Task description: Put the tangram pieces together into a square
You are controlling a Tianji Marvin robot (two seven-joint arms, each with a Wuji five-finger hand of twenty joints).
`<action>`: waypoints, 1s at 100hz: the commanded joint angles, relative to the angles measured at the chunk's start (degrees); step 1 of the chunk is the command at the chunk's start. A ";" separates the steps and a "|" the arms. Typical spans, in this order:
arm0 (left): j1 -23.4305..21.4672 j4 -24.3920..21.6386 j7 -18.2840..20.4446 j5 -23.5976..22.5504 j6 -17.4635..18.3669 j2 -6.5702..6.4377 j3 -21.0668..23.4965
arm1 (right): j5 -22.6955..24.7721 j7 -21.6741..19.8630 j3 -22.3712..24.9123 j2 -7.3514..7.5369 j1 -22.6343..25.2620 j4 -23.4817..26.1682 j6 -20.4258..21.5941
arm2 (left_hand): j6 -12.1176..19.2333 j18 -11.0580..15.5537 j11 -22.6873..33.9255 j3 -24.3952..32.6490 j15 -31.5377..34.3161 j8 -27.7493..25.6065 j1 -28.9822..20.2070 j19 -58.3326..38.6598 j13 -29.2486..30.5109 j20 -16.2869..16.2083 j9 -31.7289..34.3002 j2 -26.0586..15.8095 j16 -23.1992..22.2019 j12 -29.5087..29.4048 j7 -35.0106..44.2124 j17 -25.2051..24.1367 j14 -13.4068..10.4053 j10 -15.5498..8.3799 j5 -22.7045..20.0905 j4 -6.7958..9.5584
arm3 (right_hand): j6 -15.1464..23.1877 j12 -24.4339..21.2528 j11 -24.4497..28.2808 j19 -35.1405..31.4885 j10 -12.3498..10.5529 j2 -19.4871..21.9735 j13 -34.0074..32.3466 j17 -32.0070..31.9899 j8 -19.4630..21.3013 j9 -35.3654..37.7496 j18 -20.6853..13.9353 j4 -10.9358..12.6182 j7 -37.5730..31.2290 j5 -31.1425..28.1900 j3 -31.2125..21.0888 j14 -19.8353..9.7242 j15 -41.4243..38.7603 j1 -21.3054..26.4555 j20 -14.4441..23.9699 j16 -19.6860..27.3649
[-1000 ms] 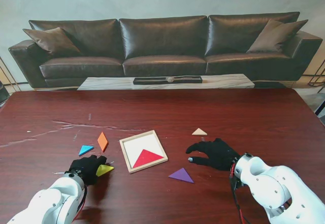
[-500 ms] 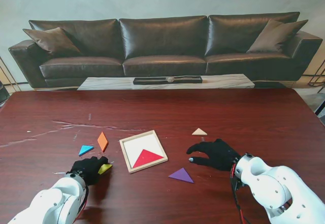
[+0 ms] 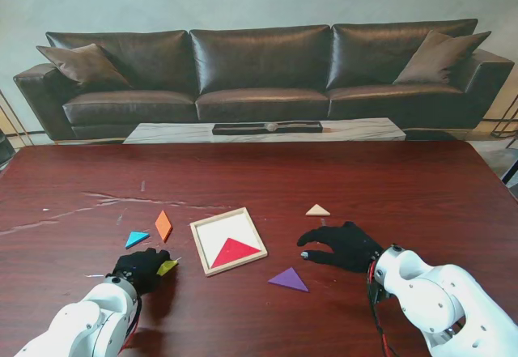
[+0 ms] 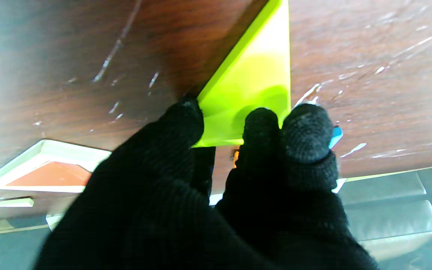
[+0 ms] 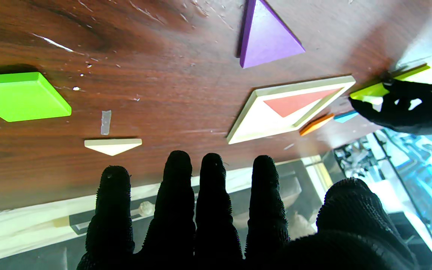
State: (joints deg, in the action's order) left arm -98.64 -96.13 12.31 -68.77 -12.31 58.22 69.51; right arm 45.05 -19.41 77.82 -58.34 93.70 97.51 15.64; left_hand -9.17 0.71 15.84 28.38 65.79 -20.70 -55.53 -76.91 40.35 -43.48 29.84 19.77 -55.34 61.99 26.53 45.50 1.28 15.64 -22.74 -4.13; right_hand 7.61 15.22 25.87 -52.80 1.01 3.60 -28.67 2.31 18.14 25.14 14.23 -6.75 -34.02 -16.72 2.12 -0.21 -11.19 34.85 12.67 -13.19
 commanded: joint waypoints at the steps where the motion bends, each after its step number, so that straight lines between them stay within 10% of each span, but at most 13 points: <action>1: -3.34 6.15 3.05 -0.30 0.31 -0.26 -0.98 | 0.07 -0.16 -0.24 0.03 0.23 0.04 -0.08 | 12.68 0.78 48.73 -3.08 2.01 -6.56 -9.61 0.05 -0.86 -0.02 7.62 5.69 0.25 8.82 39.50 1.40 -1.58 -13.97 -7.54 0.28 | 1.76 -0.32 -0.77 -0.69 0.03 0.70 -0.94 -0.37 0.27 0.03 1.09 1.80 0.41 1.58 0.82 -0.97 0.49 -1.41 0.04 0.05; 23: -3.28 5.89 1.30 -2.39 1.70 -0.25 -0.99 | 0.07 -0.14 -0.31 0.03 0.16 0.01 -0.05 | 15.74 1.96 47.86 7.23 3.69 -8.56 -3.01 -1.21 -1.71 -1.30 5.43 10.58 -0.27 12.25 46.79 1.10 -2.37 -13.75 -4.26 -2.34 | 1.85 -0.32 -0.75 -0.70 0.32 0.53 -0.73 -0.44 0.30 -0.35 1.06 1.83 0.58 1.76 0.76 -1.07 0.53 -1.33 0.02 0.04; 35: -2.92 6.44 0.08 -3.05 1.86 -0.26 -1.38 | 0.03 -0.14 -0.23 0.03 0.18 -0.02 -0.02 | 18.37 2.24 49.04 14.05 4.73 -25.41 3.94 -2.34 -0.37 -0.42 5.68 13.86 -0.07 13.36 47.33 2.94 -3.35 -15.13 -5.30 -4.40 | 1.90 -0.31 -0.70 -0.72 0.30 0.52 -0.66 -0.42 0.33 -0.38 1.09 1.83 0.63 1.83 0.77 -1.04 0.54 -1.39 0.03 0.04; 62: -2.08 7.08 1.20 -3.58 3.00 -0.53 -2.19 | -0.02 -0.66 0.05 0.11 0.34 0.09 -0.05 | 25.32 1.68 51.23 13.51 5.47 -47.55 1.64 -2.74 1.51 -1.05 8.26 12.56 -0.17 13.15 47.26 4.85 -4.05 -18.60 -9.03 -3.19 | 1.88 -0.36 -0.75 -0.70 0.26 0.55 -0.82 -0.48 0.38 -0.45 1.06 1.84 0.77 1.91 0.75 -1.12 0.52 -1.46 0.01 0.01; 100: -2.18 7.52 -0.42 -3.55 4.02 -0.51 -1.95 | -0.48 -0.61 -0.11 0.10 0.18 -0.23 0.13 | 35.02 0.32 51.43 11.12 6.78 -61.99 0.03 -3.32 3.31 -0.34 10.11 11.91 1.75 10.09 49.91 6.39 -4.74 -17.77 -11.36 -2.70 | 2.10 -0.40 -0.80 -0.85 -0.02 0.52 -1.28 -0.28 0.46 -0.54 1.17 1.86 0.91 2.06 0.72 -1.34 0.47 -1.44 0.06 -0.06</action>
State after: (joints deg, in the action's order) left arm -98.04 -94.11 8.83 -72.83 -8.68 58.03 68.48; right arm 44.50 -19.95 77.86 -58.33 93.61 97.31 15.64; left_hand 11.11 2.35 30.08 51.48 71.95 -74.38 -46.43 -78.34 41.23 -43.55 30.27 27.69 -53.93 67.84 43.72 49.48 -1.71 3.63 -23.47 -6.65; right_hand 8.17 15.22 25.86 -52.81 1.07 3.60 -28.67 2.31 18.14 25.13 14.25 -6.34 -33.88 -16.70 2.12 -0.21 -11.11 34.85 12.67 -13.19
